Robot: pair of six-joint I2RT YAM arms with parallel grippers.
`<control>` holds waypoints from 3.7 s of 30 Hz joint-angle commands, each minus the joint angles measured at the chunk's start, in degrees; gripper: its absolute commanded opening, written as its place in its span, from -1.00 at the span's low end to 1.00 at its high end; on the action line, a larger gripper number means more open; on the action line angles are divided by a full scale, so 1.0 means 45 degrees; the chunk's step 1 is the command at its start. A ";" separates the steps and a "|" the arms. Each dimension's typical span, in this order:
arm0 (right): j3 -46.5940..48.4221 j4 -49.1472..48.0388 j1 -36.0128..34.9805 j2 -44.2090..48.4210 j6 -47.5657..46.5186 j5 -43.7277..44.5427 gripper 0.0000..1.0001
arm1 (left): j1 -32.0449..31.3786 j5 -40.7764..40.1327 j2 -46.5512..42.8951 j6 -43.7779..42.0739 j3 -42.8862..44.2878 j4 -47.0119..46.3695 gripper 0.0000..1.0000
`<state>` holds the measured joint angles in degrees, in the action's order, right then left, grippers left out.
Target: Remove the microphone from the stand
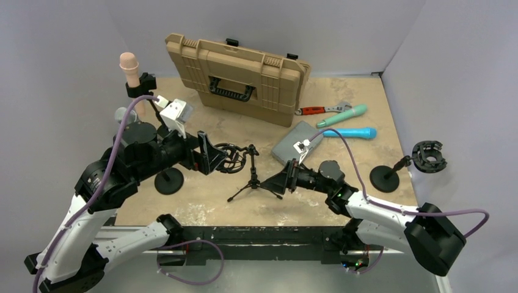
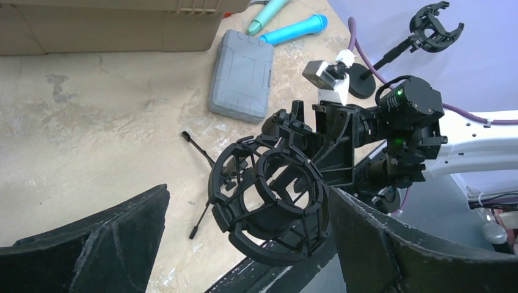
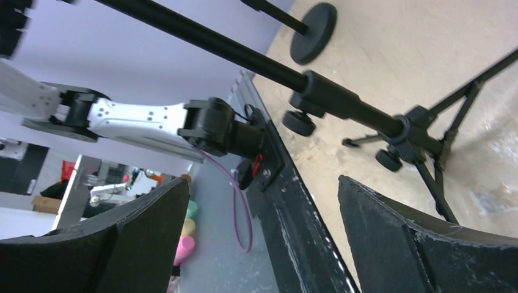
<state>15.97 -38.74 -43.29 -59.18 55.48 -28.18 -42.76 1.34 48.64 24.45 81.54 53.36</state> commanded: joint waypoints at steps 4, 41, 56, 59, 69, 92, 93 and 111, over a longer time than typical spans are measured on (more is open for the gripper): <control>0.0322 -0.4262 -0.0393 -0.1639 0.1290 0.0255 0.65 | 0.0030 0.0659 -0.0195 0.0441 -0.0131 -0.0009 0.99; 0.3838 0.2869 -0.1177 -0.5327 -0.0895 0.4777 -1.00 | 0.0030 0.0429 -0.1412 0.1218 -0.0696 0.0239 0.96; 0.7833 1.0851 -0.2228 -0.6090 -0.5341 1.1536 -1.00 | 0.0027 -0.0651 -0.1877 0.1316 -0.0902 0.0299 0.95; 0.8329 1.1042 -0.2795 -0.6170 -0.5934 1.2412 -1.00 | 0.0030 -0.0732 -0.1930 0.1360 -0.0948 0.0298 0.95; 0.8098 0.9047 -0.3854 -0.5103 -0.8930 1.0972 -1.00 | 0.0029 -0.0632 -0.1727 0.1295 -0.0865 0.0349 0.95; 0.8132 0.6798 -0.1922 -0.5404 -0.9515 0.1091 -1.00 | 0.0030 -0.0118 -0.1542 0.1305 -0.0401 0.0486 0.95; 0.8373 0.7067 -0.1879 -0.5541 -0.9412 0.1063 -1.00 | 0.0020 0.0066 -0.1458 0.1303 -0.0411 0.0488 0.95; 1.1662 1.0451 -0.0809 -0.8148 -0.7150 0.0539 -0.84 | 0.0030 -0.1161 -0.1457 0.1556 -0.0384 0.0701 1.00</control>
<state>66.63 4.23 -47.48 -95.46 19.77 -23.51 -42.76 -0.60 42.94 30.89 78.15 56.12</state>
